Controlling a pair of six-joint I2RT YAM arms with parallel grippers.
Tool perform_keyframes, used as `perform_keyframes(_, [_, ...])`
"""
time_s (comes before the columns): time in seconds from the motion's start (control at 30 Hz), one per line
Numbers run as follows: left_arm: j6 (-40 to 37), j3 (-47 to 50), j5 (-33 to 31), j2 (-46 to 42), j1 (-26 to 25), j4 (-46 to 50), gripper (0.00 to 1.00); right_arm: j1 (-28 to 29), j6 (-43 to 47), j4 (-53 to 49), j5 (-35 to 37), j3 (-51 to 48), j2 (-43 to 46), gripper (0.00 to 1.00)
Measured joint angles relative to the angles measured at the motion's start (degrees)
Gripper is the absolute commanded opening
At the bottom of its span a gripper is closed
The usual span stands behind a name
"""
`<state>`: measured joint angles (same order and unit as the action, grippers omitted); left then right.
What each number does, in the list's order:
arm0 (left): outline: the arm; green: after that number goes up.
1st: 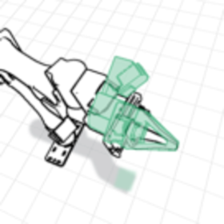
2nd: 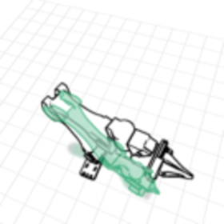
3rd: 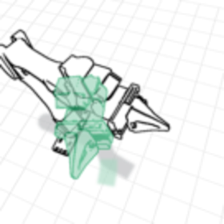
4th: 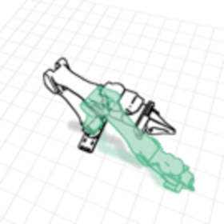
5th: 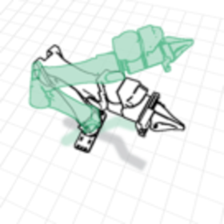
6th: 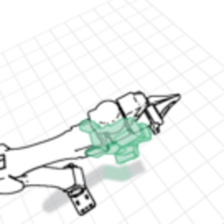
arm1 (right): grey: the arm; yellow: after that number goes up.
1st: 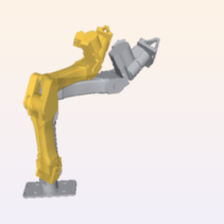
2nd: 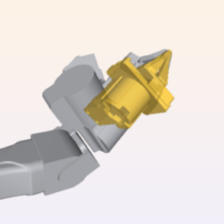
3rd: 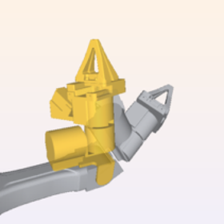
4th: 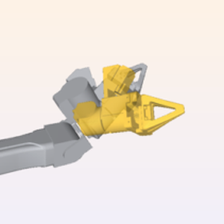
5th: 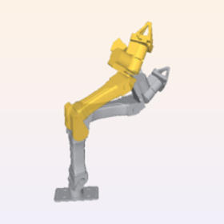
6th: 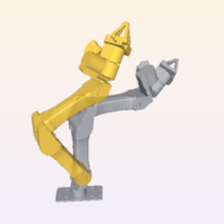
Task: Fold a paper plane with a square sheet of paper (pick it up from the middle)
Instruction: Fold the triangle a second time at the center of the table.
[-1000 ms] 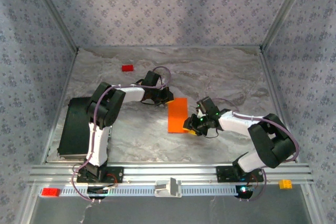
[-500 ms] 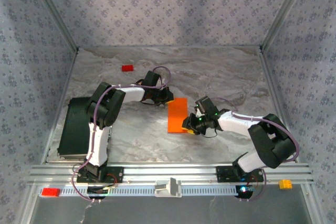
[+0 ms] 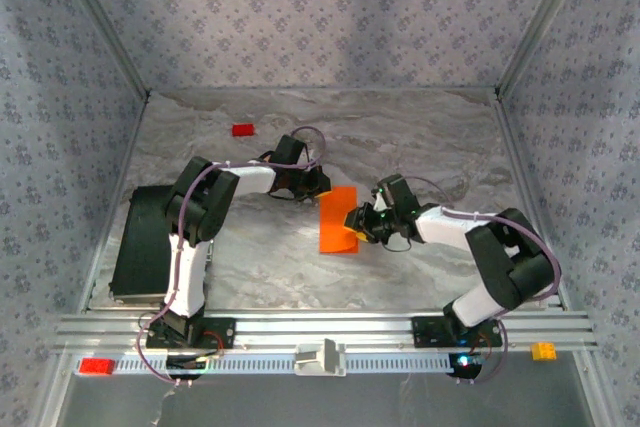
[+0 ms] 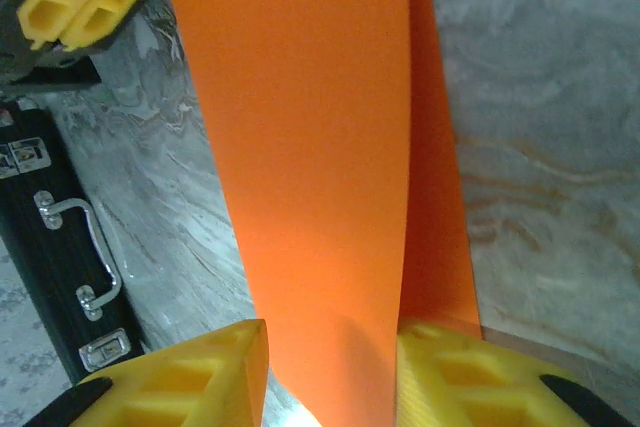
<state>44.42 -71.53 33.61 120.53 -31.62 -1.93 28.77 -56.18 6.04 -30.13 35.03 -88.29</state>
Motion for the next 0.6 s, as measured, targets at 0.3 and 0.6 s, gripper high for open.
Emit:
perform_keyframes(0.3, [-0.02,0.00,0.00,-0.31,-0.20,-0.04,0.15,-2.25,-0.13,6.38,-2.80,0.50,-3.96,0.25])
perform_keyframes(0.6, [-0.66,-0.13,-0.66,-3.56,-2.01,3.41,0.50,-4.55,-0.26,9.68,-4.70,0.39,-6.58,0.01])
